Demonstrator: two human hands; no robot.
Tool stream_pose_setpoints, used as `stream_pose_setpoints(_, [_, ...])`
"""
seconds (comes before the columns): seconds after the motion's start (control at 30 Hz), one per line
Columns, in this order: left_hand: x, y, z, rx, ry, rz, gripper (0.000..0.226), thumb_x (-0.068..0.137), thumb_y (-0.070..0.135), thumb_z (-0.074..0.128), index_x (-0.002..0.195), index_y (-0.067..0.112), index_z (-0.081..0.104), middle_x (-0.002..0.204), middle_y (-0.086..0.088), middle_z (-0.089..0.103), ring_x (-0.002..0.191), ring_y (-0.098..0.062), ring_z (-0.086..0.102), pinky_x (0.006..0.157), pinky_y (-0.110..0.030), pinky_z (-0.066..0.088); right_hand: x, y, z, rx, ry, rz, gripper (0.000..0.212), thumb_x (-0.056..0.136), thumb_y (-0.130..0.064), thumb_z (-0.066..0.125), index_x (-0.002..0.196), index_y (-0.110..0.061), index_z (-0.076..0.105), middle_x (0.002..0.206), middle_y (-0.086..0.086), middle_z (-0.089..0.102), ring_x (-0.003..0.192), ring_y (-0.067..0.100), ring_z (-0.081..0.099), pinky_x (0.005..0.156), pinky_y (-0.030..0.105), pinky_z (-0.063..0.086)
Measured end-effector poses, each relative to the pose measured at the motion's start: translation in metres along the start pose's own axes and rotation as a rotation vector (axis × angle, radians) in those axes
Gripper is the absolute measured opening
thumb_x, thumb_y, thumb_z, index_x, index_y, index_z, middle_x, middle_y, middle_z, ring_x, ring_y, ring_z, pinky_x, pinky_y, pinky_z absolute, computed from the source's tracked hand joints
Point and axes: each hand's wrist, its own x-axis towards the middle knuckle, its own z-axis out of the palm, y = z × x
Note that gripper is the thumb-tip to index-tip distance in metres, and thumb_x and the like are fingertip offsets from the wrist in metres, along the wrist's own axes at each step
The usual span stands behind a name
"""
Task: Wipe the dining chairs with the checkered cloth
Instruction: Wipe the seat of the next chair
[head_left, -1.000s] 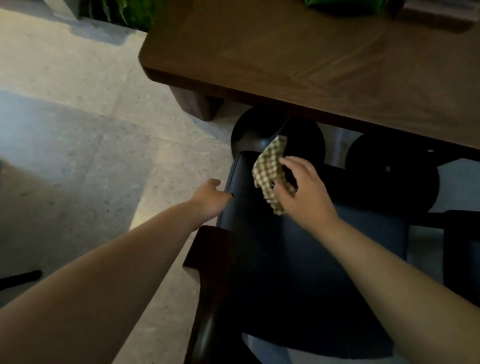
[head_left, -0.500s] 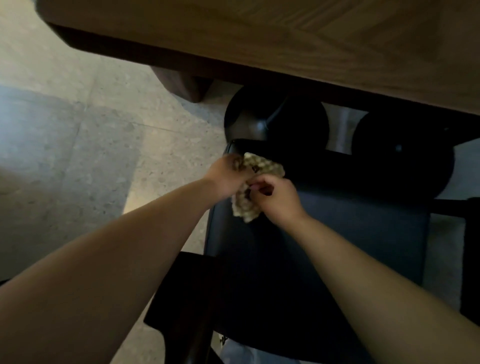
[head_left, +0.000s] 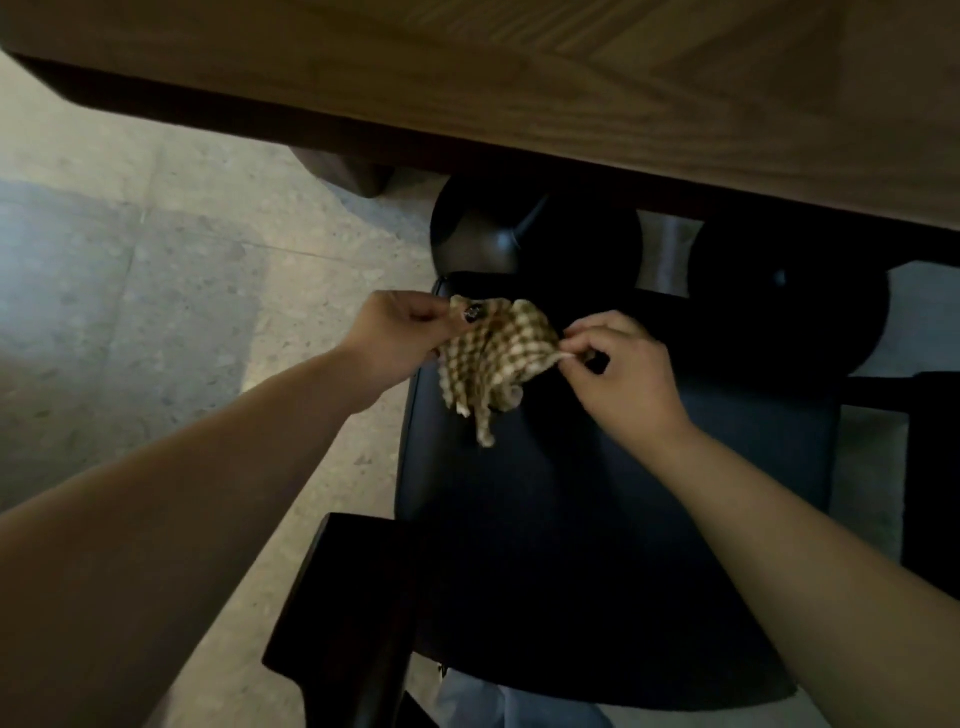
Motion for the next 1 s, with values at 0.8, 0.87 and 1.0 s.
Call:
stream_pose_setpoints(0.8, [-0.041,0.029,-0.012,0.509,0.098,0.780,0.023,0.096,0.023,0.047,0.109,0.007,0.057,0.087,-0.008,0.065,0.073,-0.024,0.061,0.063,-0.038,0.049,0.000,-0.040,-0.016,0.262,-0.214,0.100,0.070,0.069,-0.029,0.080,0.133,-0.030,0.049,0.126,-0.014,0.054,0.120,-0.001,0.047,0.096,0.010,0.032])
stream_pose_setpoints(0.87, [-0.047,0.031,-0.010,0.511,0.059,0.817,0.025,0.095,0.025,0.047,0.108,0.007,0.058,0.085,-0.008,0.066,0.073,-0.024,0.062,0.061,-0.040,0.050,0.005,-0.054,-0.009,0.351,-0.268,0.030,0.064,0.071,-0.023,0.080,0.129,-0.030,0.053,0.120,-0.014,0.060,0.114,-0.001,0.054,0.098,0.014,0.039])
stream_pose_setpoints(1.0, [-0.047,0.031,-0.014,0.416,0.174,0.817,0.021,0.096,0.022,0.047,0.106,0.007,0.059,0.082,0.001,0.062,0.072,-0.010,0.058,0.061,-0.023,0.046,0.002,-0.054,-0.003,0.206,-0.322,0.051,0.010,0.081,-0.015,0.073,0.087,-0.008,0.069,0.083,0.002,0.071,0.077,0.010,0.065,0.072,0.032,0.054])
